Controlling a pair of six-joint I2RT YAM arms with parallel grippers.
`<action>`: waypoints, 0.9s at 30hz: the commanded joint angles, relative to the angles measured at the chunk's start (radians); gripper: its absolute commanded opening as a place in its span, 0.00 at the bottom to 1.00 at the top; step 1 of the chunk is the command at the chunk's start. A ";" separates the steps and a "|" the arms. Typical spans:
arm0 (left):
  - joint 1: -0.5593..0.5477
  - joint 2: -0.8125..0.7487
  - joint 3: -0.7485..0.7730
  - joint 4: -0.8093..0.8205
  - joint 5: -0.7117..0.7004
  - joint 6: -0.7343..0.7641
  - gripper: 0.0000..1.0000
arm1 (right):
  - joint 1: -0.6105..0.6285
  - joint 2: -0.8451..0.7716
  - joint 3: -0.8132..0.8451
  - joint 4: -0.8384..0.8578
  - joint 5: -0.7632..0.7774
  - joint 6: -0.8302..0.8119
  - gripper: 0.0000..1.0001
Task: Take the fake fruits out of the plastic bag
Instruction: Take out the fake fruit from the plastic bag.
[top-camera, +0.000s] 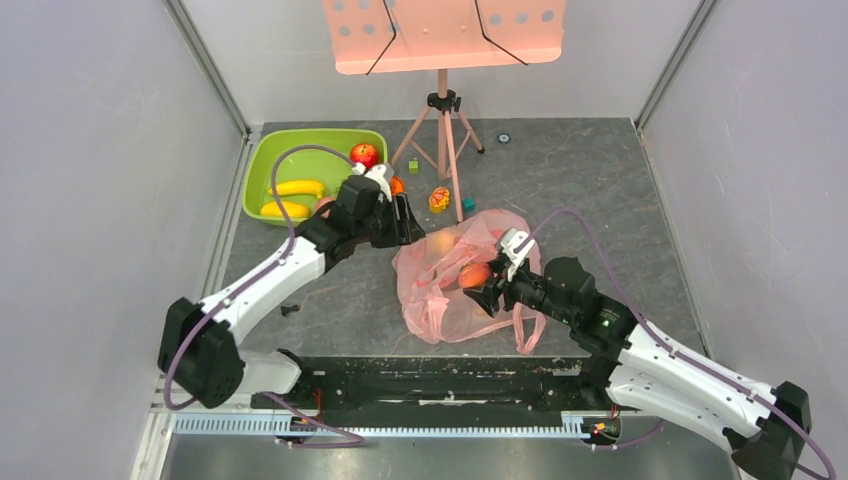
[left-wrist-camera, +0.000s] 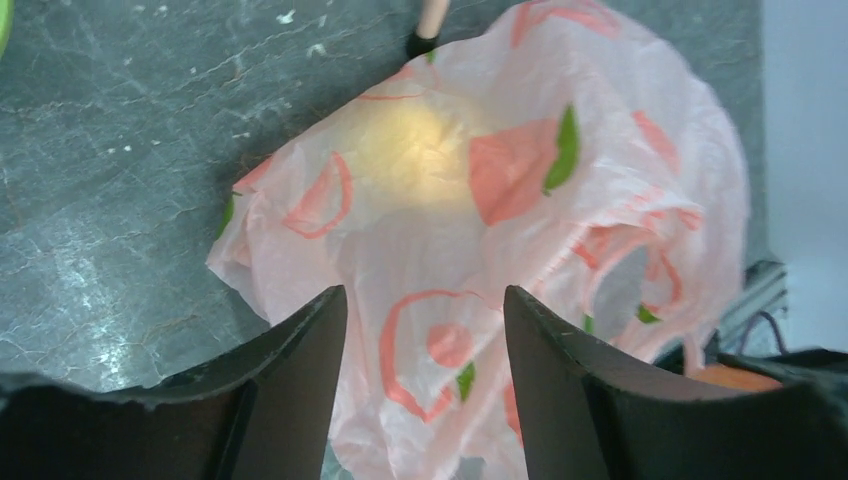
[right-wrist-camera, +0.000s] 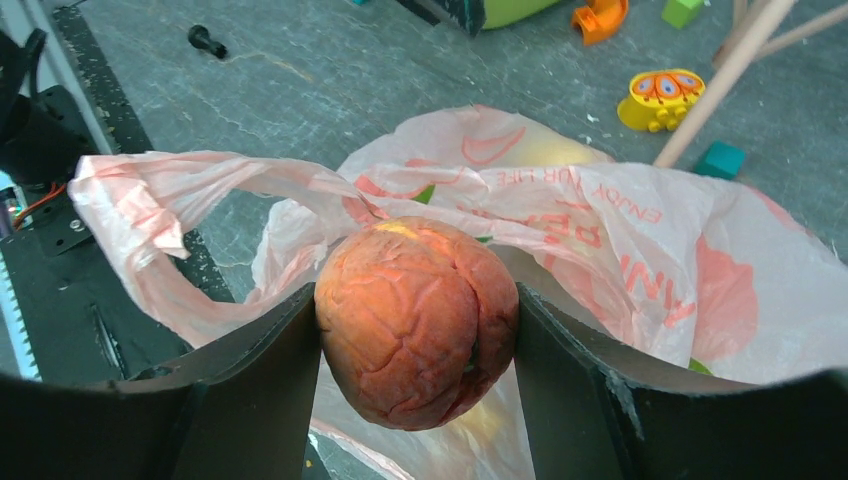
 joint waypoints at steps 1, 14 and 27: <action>0.003 -0.121 0.048 -0.007 0.097 -0.041 0.66 | 0.006 -0.036 0.021 0.035 -0.084 -0.063 0.61; -0.031 -0.292 -0.111 0.304 0.417 -0.350 0.79 | 0.006 -0.026 0.106 0.208 -0.252 -0.079 0.60; -0.078 -0.336 -0.168 0.448 0.459 -0.447 1.00 | 0.006 0.018 0.144 0.263 -0.273 -0.062 0.57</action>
